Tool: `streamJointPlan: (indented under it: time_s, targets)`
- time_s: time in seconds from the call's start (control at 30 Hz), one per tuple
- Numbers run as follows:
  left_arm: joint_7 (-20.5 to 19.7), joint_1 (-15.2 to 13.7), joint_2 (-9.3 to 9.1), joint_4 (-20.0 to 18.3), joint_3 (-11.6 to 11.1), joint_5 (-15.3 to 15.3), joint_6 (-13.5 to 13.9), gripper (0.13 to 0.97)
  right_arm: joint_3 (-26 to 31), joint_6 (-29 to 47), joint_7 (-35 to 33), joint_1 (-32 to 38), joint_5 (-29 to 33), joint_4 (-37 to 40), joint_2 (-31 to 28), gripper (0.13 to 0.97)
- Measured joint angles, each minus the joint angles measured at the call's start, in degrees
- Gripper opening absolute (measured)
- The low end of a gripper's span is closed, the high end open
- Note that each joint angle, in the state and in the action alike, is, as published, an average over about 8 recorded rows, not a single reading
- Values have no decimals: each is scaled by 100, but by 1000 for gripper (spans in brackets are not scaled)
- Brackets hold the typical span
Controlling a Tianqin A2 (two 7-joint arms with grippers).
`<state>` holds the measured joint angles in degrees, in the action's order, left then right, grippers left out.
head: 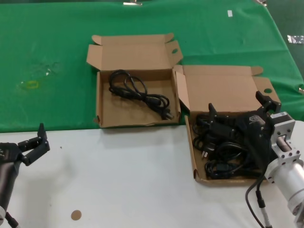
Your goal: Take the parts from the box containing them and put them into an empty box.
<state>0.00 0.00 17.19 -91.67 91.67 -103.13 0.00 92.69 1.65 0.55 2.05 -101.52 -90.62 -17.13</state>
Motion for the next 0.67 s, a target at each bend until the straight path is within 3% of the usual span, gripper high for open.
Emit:
streamJointPlan:
  time_s: [0.67]
  targets:
    - [0,0,0,0,0,0,0,966,0,0,0,0,0,0,0,966]
